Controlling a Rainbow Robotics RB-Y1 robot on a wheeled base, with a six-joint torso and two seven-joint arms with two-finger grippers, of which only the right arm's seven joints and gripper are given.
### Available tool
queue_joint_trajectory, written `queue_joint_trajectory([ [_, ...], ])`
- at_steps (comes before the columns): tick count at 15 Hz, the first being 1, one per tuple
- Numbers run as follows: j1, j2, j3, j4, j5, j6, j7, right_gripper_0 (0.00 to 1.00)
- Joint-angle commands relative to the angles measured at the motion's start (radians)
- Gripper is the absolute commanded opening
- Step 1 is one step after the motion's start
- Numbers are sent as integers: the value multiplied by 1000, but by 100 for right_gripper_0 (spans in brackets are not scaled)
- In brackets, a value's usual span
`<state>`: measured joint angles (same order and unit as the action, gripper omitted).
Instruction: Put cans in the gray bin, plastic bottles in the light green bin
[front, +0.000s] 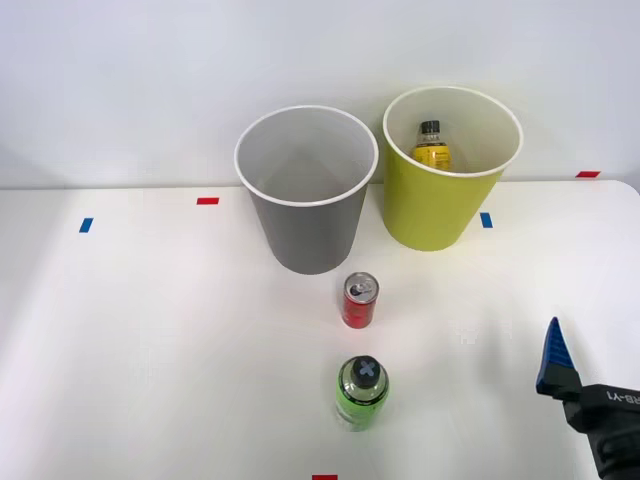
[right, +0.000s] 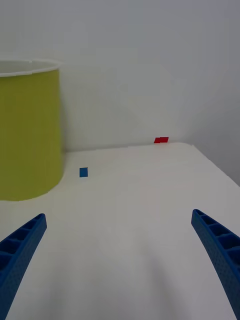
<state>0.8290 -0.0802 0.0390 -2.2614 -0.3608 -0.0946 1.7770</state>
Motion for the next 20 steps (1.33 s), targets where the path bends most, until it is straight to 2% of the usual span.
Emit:
queue_joint_trajectory([
  [1,35,10,22,0,132,-17,-188,100],
  [3,59,10,44,26,210,-79,-292,100],
  [5,51,13,50,135,306,-234,-389,100],
  [6,55,13,53,154,327,-266,-393,100],
  [9,96,17,82,197,408,-359,-361,100],
  [11,96,20,94,270,464,-438,-326,100],
  [15,131,11,147,301,445,-467,-136,100],
  [20,188,-58,219,301,408,-467,-65,100],
])
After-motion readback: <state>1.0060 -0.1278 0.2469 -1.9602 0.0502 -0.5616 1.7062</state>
